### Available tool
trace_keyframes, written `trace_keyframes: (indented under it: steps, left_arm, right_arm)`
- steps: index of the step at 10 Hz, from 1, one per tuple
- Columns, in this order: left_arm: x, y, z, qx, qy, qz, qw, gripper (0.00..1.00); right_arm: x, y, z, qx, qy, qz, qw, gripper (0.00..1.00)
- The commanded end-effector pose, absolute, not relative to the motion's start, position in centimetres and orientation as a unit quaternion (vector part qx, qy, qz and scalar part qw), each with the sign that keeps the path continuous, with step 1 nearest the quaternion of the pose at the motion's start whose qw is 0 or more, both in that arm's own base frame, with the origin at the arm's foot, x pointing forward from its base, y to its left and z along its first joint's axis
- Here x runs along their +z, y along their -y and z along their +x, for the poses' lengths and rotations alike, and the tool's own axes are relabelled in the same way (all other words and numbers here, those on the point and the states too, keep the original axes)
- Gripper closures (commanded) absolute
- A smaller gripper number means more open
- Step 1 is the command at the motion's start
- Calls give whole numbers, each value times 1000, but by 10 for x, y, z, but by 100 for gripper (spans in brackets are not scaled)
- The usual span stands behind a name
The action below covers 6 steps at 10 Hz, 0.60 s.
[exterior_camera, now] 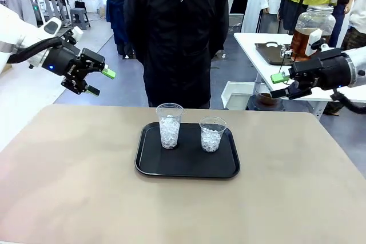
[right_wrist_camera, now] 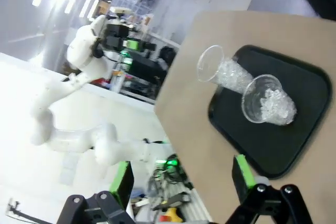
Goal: Pour the drink into the iced cup.
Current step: Pick up the iced cup indicated by the human and present it to them.
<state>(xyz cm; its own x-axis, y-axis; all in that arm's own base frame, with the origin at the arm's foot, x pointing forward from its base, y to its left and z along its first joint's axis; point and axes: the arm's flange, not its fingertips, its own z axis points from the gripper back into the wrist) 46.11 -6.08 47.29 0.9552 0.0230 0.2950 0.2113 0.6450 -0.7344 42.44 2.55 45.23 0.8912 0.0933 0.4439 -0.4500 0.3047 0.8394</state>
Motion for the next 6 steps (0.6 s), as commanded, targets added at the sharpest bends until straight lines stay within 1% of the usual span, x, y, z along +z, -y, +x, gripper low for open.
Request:
trace_keyframes:
  steps: [1, 3, 6]
  left_arm:
    - [462, 42, 468, -27, 115, -486, 866, 0]
    - [447, 30, 468, -10, 94, -530, 843, 0]
    - [426, 18, 474, 14, 60, -568, 821, 0]
  right_arm:
    - [442, -17, 451, 109, 108, 636, 756, 0]
    - [422, -10, 464, 71, 82, 676, 728, 0]
    - [393, -4, 482, 32, 56, 701, 710, 0]
